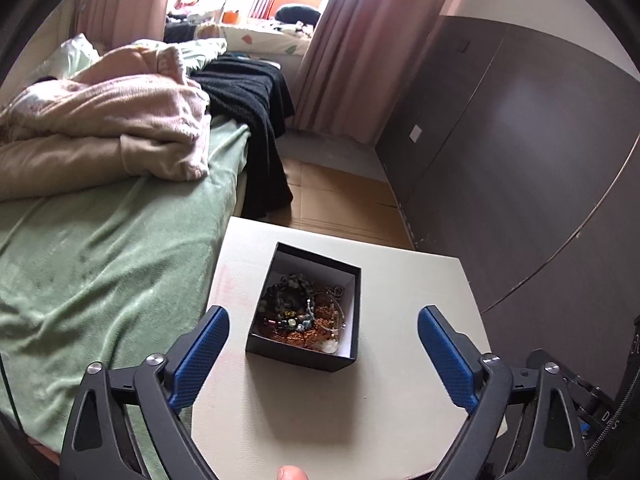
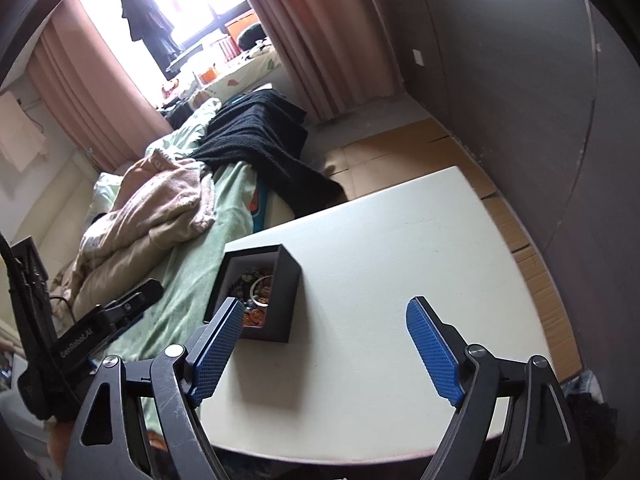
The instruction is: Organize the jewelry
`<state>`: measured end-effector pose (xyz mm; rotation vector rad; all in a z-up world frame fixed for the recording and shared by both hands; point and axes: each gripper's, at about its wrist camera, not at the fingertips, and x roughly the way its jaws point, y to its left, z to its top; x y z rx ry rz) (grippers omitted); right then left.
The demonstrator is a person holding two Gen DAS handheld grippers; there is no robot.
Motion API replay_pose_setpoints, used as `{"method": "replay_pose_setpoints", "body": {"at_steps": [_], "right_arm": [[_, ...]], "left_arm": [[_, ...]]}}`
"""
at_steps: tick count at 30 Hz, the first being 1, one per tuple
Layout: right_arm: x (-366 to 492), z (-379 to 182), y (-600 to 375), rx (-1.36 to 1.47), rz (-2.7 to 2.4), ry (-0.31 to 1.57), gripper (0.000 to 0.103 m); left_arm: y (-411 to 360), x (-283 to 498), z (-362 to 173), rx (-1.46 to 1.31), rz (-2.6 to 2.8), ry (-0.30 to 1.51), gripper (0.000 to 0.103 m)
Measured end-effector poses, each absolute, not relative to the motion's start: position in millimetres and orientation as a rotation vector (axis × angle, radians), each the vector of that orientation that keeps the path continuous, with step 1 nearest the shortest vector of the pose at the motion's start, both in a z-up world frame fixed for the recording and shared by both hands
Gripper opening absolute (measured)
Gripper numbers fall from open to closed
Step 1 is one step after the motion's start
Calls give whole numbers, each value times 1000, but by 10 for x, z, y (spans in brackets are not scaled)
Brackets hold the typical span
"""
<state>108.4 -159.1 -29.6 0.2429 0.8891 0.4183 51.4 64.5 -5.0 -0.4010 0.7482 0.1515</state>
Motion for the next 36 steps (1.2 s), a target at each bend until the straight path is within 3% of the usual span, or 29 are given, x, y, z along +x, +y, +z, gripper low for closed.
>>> {"method": "replay_pose_setpoints", "body": {"at_steps": [1, 4, 36], "right_arm": [[1056, -285, -1639, 246, 410, 886, 85], [969, -265, -1791, 264, 371, 871, 103], [678, -334, -1965, 168, 342, 855, 103]], "left_arm": [[612, 486, -44, -395, 147, 742, 101], [442, 359, -74, -342, 162, 718, 102], [68, -8, 49, -213, 111, 616, 102]]}}
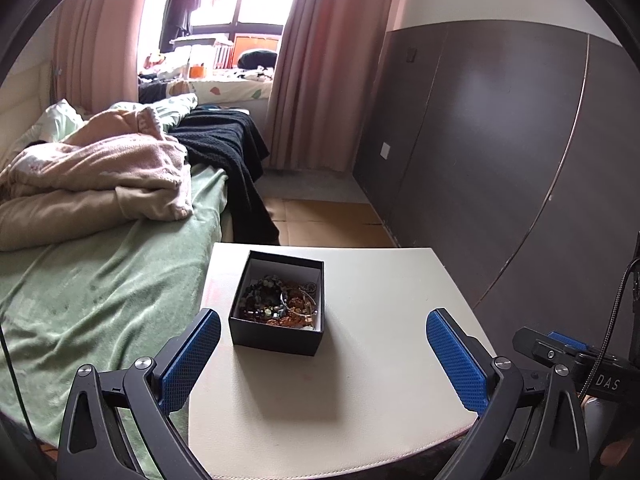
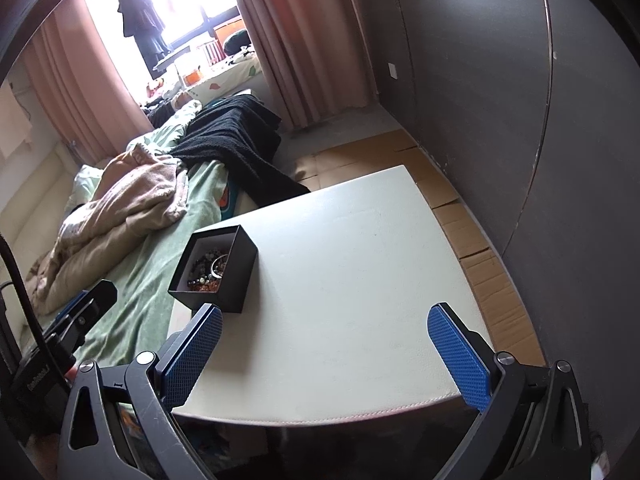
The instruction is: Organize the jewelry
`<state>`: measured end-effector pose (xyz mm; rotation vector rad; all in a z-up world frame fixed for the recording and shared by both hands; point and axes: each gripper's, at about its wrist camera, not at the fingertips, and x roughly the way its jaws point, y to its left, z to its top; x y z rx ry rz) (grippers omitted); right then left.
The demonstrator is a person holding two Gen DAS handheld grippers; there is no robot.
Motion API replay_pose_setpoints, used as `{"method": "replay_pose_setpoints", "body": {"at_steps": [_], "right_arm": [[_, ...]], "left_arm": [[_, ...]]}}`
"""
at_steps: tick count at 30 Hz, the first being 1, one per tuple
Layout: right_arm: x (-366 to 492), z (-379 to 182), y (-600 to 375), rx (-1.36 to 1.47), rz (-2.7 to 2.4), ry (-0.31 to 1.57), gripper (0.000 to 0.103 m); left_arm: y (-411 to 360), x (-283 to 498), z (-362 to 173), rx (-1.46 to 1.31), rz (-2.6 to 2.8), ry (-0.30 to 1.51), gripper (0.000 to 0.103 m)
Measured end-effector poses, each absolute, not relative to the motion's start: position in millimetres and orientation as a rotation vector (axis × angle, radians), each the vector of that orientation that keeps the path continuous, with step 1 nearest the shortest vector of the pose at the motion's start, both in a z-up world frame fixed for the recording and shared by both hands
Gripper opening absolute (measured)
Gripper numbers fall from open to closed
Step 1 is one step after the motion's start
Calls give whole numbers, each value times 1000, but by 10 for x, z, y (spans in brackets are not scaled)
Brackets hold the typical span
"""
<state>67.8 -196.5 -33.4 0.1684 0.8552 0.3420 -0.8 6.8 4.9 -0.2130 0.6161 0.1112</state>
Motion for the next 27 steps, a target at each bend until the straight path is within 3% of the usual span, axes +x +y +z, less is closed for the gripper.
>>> {"method": "replay_pose_setpoints", "body": {"at_steps": [27], "right_arm": [[718, -274, -2096, 173, 275, 869, 103]], "left_arm": [[27, 0, 91, -204, 99, 609, 102]]}}
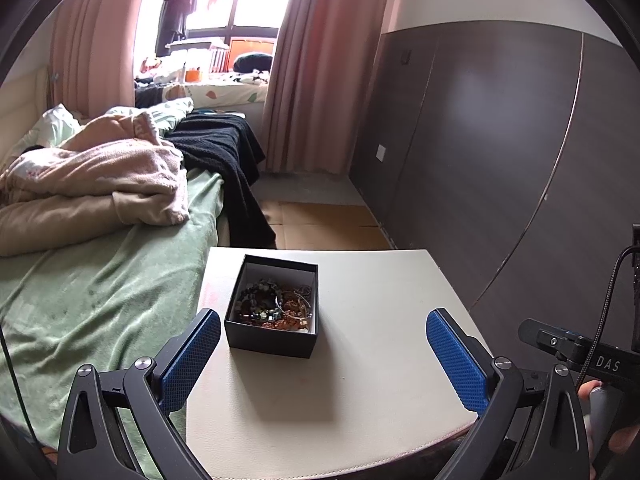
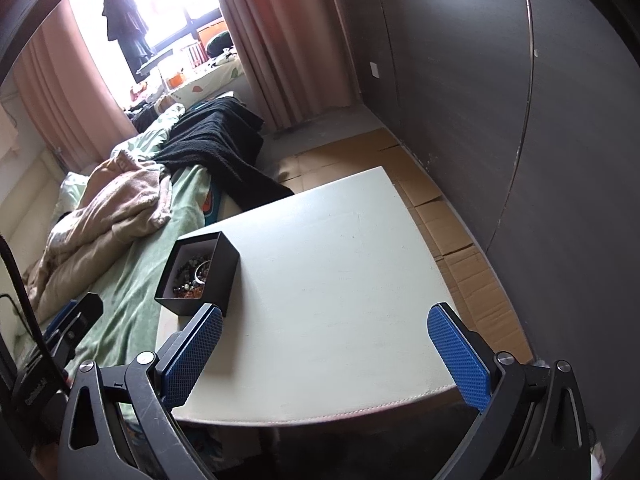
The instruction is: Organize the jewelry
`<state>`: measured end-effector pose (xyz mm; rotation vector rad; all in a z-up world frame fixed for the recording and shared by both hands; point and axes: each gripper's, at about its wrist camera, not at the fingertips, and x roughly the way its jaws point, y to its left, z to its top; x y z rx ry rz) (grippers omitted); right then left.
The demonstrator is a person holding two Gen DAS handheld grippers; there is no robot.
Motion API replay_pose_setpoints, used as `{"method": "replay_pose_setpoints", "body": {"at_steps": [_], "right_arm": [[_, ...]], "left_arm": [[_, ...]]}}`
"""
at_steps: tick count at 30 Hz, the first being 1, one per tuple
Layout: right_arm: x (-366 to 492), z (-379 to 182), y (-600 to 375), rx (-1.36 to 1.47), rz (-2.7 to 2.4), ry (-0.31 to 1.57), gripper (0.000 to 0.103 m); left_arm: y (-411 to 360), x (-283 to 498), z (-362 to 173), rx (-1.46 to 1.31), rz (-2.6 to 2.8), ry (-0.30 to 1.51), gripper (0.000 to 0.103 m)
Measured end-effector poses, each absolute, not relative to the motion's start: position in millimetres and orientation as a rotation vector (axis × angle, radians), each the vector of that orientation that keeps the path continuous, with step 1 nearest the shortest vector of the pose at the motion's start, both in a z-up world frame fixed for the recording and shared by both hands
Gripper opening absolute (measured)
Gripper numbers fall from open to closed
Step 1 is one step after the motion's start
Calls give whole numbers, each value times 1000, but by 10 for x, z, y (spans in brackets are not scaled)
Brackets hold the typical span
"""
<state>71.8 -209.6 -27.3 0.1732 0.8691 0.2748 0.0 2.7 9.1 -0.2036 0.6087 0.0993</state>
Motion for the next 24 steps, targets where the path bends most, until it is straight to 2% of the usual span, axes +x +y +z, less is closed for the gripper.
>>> {"method": "replay_pose_setpoints", "body": {"at_steps": [24], "right_arm": [[724, -286, -2067, 161, 293, 877, 103]], "left_arm": [[25, -27, 118, -184, 111, 599, 102]]}}
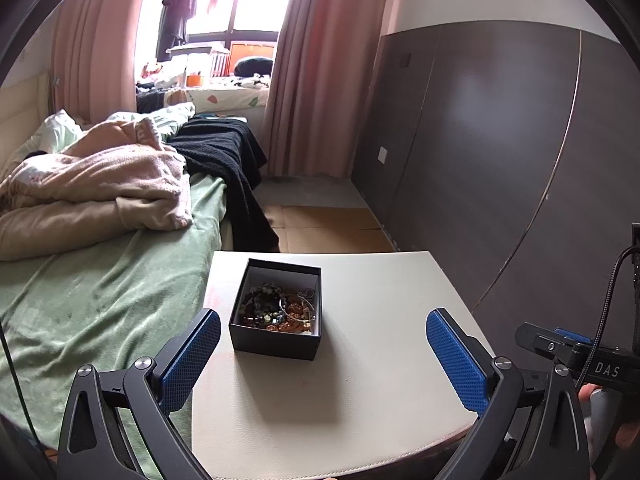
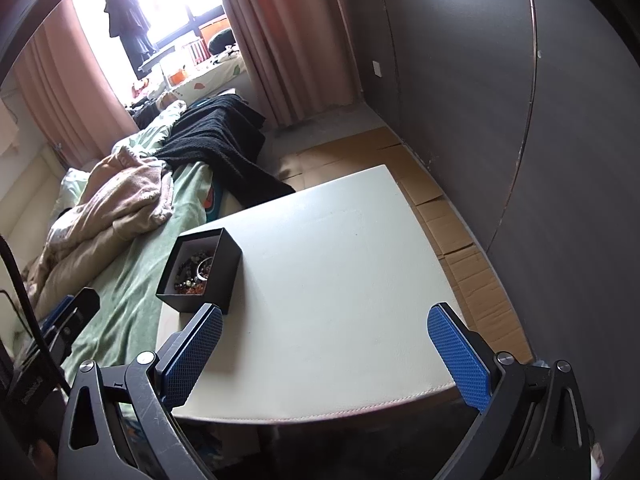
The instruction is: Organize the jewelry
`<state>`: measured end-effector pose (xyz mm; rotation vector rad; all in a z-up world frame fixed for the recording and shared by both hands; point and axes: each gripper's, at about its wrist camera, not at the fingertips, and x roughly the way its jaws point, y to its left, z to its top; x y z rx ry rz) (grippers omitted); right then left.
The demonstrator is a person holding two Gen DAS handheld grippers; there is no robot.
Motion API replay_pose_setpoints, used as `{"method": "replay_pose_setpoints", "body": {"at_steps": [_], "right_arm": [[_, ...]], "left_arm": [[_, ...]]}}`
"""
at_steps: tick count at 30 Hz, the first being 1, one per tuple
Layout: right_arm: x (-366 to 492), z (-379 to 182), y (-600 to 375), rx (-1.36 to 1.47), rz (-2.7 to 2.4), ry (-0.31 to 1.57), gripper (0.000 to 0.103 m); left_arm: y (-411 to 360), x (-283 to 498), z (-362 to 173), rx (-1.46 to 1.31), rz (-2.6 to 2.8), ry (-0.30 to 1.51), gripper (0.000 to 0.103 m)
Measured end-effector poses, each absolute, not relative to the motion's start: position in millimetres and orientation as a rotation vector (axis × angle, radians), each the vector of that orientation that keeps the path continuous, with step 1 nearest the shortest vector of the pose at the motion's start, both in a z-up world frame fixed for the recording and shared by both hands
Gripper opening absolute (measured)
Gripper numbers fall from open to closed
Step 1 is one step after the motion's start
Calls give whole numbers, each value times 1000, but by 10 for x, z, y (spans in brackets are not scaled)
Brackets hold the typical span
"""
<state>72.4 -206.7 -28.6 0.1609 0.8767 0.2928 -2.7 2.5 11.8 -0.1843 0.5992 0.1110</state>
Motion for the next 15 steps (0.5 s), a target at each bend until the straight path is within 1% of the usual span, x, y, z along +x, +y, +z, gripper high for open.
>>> {"method": "replay_pose_setpoints", "body": {"at_steps": [15], "right_arm": [[693, -253, -2091, 146, 294, 881, 103]], "left_arm": [[6, -28, 116, -163, 119, 595, 102]]}}
